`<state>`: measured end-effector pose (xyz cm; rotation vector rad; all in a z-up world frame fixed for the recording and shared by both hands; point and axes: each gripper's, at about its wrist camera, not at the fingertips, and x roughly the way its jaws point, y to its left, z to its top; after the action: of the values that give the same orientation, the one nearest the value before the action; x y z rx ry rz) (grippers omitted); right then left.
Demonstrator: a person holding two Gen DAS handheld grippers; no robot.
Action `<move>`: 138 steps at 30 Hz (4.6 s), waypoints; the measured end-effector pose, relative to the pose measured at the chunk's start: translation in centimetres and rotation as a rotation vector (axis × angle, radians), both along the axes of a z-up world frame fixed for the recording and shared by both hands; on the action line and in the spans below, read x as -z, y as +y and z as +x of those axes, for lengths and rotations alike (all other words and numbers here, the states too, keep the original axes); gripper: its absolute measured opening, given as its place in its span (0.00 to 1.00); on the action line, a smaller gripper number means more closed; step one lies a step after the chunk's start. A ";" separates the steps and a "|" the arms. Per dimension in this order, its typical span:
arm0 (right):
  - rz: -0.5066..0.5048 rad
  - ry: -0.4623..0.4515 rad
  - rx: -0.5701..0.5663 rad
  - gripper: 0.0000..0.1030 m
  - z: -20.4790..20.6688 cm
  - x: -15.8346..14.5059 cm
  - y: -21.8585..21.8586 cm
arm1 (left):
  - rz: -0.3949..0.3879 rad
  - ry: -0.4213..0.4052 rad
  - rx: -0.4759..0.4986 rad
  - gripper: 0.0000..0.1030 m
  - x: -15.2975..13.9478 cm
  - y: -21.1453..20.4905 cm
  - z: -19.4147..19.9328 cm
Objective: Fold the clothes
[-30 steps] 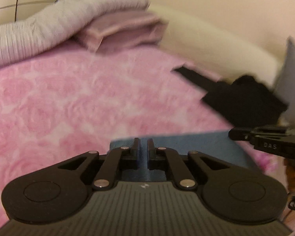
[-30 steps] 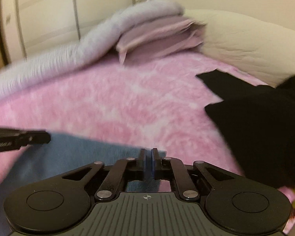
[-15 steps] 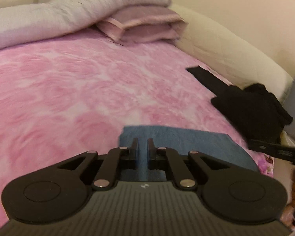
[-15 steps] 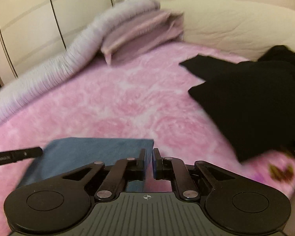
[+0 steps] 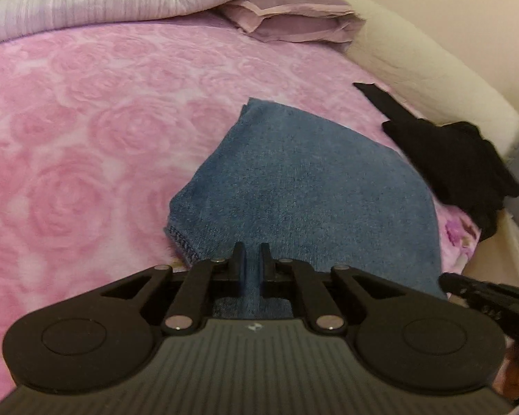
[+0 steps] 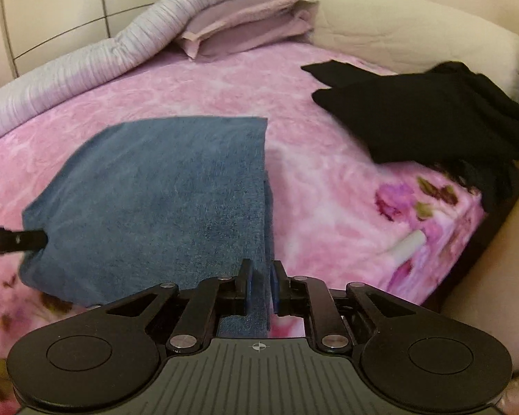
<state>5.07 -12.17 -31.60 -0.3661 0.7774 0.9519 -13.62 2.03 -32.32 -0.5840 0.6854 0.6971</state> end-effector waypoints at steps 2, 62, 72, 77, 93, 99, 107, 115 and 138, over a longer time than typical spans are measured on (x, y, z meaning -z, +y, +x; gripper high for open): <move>0.008 0.005 -0.002 0.24 -1.0 -1.1 -0.9 | 0.037 0.038 -0.009 0.21 -1.5 -1.3 -0.3; 0.047 0.063 0.105 0.58 -9.4 -4.5 -10.9 | 0.081 0.019 0.010 0.47 -7.4 -12.7 -11.5; -0.048 0.196 0.223 0.58 0.9 1.9 -10.3 | -0.125 -0.033 -0.064 0.49 -2.3 -1.9 -9.0; 0.209 0.442 0.174 0.58 7.2 1.5 -8.7 | -0.171 -0.083 -0.071 0.50 -0.6 3.6 -6.7; 0.358 0.827 0.084 0.68 14.9 7.0 1.4 | -0.315 -0.241 -0.072 0.53 3.2 13.0 -3.0; 0.359 0.862 0.063 0.64 15.6 7.6 1.8 | -0.449 -0.346 -0.025 0.55 5.8 15.0 -1.6; 0.400 0.885 0.062 0.64 15.5 8.0 1.6 | -0.627 -0.455 0.089 0.56 8.8 15.7 1.9; 0.413 0.930 0.070 0.45 14.5 8.8 4.6 | -0.605 -0.426 0.193 0.36 9.5 15.5 5.2; 0.144 1.196 -0.321 0.32 -0.8 -15.1 18.2 | -0.481 -0.484 -0.364 0.27 -19.0 11.3 -20.7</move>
<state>4.24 6.03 -16.54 0.2776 1.7453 1.5259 -34.30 13.32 -13.28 -1.2955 0.2857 0.6898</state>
